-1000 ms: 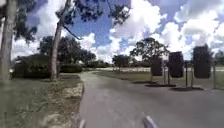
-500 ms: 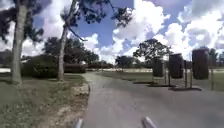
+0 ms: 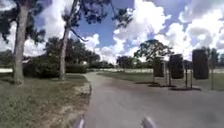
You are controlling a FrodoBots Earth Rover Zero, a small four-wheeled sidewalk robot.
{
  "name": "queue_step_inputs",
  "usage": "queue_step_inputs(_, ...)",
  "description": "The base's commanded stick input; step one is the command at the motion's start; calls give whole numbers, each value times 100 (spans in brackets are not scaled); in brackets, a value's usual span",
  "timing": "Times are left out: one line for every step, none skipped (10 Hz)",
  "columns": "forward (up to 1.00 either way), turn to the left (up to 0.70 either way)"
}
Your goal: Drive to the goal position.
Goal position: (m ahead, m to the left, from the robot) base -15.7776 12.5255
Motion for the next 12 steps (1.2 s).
queue_step_inputs(70, 0)
queue_step_inputs(70, 0)
queue_step_inputs(70, 0)
queue_step_inputs(70, 0)
queue_step_inputs(70, 0)
queue_step_inputs(70, 0)
queue_step_inputs(70, 0)
queue_step_inputs(70, 0)
queue_step_inputs(70, 0)
queue_step_inputs(70, 0)
queue_step_inputs(0, 0)
queue_step_inputs(0, 0)
